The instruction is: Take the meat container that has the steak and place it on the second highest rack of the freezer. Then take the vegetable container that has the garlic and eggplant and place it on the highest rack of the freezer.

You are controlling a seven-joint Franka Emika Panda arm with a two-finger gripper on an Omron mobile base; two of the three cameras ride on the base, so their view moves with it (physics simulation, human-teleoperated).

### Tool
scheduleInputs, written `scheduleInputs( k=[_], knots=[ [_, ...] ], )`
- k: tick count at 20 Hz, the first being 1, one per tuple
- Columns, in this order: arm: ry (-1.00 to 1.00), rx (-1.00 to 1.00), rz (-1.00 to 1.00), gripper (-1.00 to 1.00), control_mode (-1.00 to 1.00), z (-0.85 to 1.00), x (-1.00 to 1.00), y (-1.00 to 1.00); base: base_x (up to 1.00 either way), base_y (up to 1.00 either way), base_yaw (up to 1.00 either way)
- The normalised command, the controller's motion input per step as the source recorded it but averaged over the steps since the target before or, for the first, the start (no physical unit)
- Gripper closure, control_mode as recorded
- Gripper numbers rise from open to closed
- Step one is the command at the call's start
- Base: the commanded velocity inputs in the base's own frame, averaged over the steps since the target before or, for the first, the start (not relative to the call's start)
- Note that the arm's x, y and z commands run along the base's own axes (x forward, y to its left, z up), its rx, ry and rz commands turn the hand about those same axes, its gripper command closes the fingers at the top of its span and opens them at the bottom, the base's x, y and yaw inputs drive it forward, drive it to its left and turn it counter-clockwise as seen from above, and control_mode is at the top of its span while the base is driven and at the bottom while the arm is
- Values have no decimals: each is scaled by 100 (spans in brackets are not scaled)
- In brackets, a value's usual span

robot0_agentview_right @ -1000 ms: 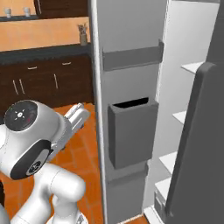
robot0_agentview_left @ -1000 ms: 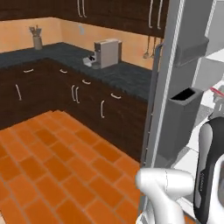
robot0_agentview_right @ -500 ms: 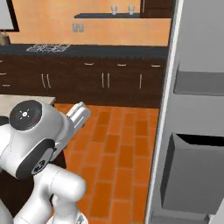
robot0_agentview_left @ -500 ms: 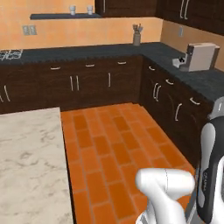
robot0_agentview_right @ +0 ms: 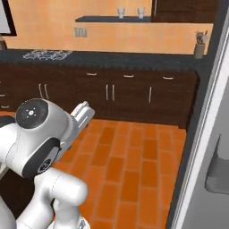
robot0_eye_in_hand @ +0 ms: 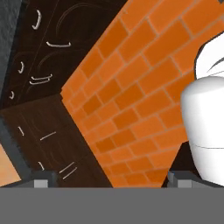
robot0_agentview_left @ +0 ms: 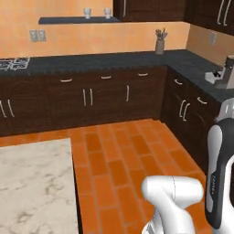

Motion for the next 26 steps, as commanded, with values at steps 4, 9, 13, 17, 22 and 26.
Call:
scheduleInputs(
  k=[4,9,13,17,22,26],
  knots=[
    [0,0,0,-100,100,0,0,0,100,-37,0],
    [0,0,0,-100,100,0,0,0,100,-27,-21],
    [0,0,0,-100,100,0,0,0,91,-2,-71],
    [0,0,0,-100,100,0,0,0,61,0,-88],
    [0,0,0,-100,100,0,0,0,39,45,-89],
    [0,0,0,-100,100,0,0,0,97,99,-64]
  ],
)
